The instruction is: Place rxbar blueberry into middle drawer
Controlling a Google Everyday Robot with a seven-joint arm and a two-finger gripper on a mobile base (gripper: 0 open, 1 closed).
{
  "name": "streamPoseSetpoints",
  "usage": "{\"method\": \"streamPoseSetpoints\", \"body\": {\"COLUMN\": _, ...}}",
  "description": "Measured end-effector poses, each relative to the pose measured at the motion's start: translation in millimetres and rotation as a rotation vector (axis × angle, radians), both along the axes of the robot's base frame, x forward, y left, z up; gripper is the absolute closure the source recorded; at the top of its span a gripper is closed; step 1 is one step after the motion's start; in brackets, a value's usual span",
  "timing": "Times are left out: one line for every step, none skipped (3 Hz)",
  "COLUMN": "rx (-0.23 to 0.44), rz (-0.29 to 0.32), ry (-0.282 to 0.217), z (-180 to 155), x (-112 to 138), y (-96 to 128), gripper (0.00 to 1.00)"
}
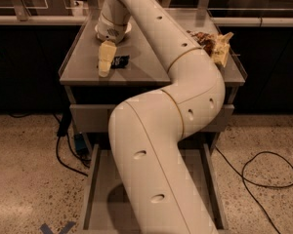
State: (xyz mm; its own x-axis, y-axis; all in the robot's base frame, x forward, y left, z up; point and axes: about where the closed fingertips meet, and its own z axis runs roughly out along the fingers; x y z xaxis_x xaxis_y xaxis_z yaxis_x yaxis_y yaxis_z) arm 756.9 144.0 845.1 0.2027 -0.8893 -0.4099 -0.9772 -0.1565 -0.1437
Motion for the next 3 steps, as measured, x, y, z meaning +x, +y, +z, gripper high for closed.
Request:
{"method": "streamPoseSetpoints", "body": {"rx": 0.010, "rz": -0.002, "ry": -0.008, "z": -3, "x": 4, "y": 5, "gripper": 0.00}}
{"method": "streamPoseSetpoints", "body": {"rx": 0.005, "rz": -0.049, "ry": -0.023, "z": -29, "x": 28, "y": 2, "gripper": 0.00}}
{"method": "streamPoseSetpoints", "body": {"rx": -0.012, "rz": -0.085, "ry": -0.007, "z": -37, "x": 31, "y": 0, "gripper": 0.00}}
